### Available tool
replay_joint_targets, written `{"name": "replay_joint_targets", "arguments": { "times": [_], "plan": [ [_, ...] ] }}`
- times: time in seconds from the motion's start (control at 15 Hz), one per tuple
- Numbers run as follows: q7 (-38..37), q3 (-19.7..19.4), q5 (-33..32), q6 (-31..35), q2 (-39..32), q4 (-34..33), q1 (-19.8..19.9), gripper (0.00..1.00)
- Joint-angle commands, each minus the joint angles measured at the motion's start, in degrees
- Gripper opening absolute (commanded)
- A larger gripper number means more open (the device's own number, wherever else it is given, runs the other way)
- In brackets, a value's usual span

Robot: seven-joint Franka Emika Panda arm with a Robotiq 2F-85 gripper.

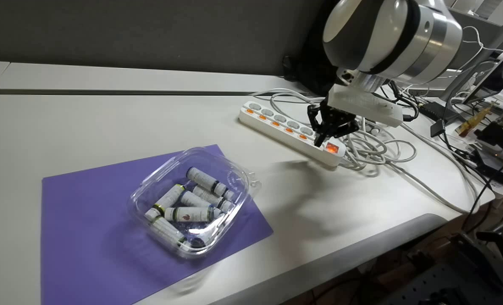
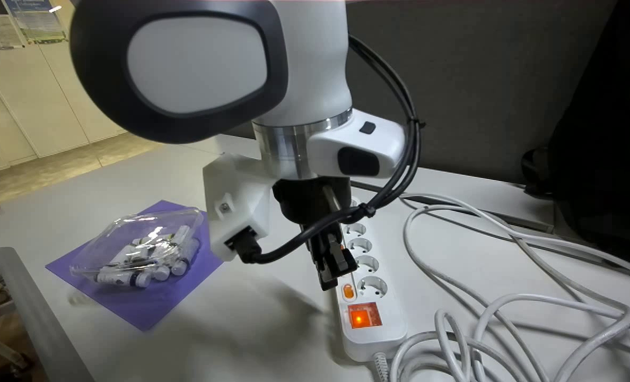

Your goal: Turn on the switch of the first slot of the adapter

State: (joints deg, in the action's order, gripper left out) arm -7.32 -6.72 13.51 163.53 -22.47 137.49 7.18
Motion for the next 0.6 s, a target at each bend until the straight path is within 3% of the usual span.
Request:
{"name": "replay_joint_targets", "arguments": {
  "times": [0.0, 0.53],
  "plan": [
    [-2.83, -1.66, -0.75, 0.15, 1.38, 1.41, -0.23, 0.00],
    [-1.29, -0.05, 1.76, 5.31, 0.36, 0.26, 2.62, 0.00]
  ]
}}
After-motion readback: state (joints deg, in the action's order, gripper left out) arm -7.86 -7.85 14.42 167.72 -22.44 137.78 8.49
